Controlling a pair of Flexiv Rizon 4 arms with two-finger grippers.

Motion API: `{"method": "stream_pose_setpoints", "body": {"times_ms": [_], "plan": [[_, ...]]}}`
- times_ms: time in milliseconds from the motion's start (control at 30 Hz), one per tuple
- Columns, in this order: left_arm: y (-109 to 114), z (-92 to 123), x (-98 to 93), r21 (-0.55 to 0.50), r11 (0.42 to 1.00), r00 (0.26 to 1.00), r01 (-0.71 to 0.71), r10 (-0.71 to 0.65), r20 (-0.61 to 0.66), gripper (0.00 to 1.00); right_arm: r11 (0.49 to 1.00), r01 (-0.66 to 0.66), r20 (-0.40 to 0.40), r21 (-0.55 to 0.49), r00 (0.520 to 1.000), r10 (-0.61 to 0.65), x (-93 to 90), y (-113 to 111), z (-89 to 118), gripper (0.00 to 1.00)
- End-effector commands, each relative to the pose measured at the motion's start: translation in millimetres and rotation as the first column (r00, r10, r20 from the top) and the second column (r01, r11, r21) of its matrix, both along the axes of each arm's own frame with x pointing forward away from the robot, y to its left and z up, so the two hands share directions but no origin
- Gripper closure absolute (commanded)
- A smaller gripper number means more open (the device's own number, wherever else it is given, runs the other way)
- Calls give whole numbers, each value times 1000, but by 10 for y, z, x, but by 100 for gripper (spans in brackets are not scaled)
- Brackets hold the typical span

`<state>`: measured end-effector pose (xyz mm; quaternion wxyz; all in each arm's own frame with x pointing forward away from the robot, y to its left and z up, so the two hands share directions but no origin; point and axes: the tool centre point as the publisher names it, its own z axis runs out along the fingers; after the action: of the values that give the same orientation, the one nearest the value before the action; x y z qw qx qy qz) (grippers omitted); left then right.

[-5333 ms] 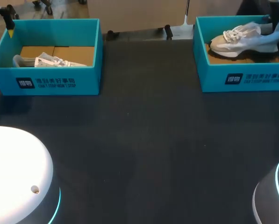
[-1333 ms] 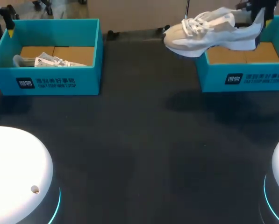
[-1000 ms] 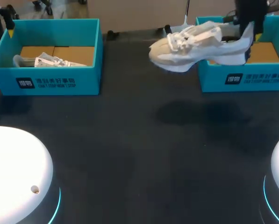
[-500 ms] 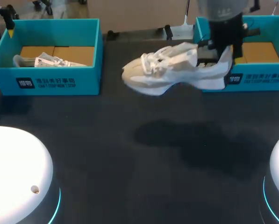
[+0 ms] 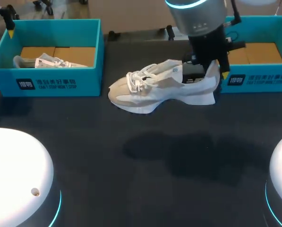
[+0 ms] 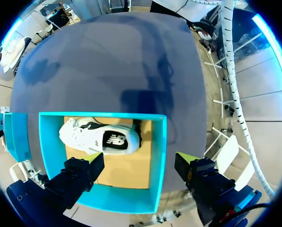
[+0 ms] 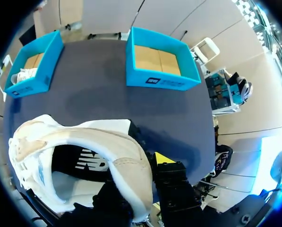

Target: Take the shoe out of the shoebox, open the shoe tongue, remove and reinsert the insole, then place the shoe into the shoebox

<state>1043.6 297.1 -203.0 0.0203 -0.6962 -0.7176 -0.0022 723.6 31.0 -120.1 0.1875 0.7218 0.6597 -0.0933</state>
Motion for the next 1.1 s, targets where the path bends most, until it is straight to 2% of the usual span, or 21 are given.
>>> {"method": "stream_pose_setpoints", "body": {"times_ms": [33,267,400,633,800,867,933,1100], "plan": [[-1,3,-11,2,1000,1000,0,0,2,0,1000,3,-2,-2,1000,-3,11,20,16,100],[-1,3,-11,2,1000,1000,0,0,2,0,1000,3,-2,-2,1000,-3,11,20,16,100],[-1,3,-11,2,1000,1000,0,0,2,0,1000,-23,6,-17,1000,23,-45,217,-143,100],[-1,3,-11,2,1000,1000,0,0,2,0,1000,-15,12,-10,1000,15,-126,372,-371,100],[-1,3,-11,2,1000,1000,0,0,2,0,1000,5,30,19,1000,-6,-160,360,-548,100],[-1,3,-11,2,1000,1000,0,0,2,0,1000,10,38,18,999,-11,-162,345,-680,100],[-1,3,-11,2,1000,1000,0,0,2,0,1000,4,36,14,999,-4,-162,345,-729,100],[-1,3,-11,2,1000,1000,0,0,2,0,1000,-17,20,21,1000,16,-192,333,-1001,100]]}}
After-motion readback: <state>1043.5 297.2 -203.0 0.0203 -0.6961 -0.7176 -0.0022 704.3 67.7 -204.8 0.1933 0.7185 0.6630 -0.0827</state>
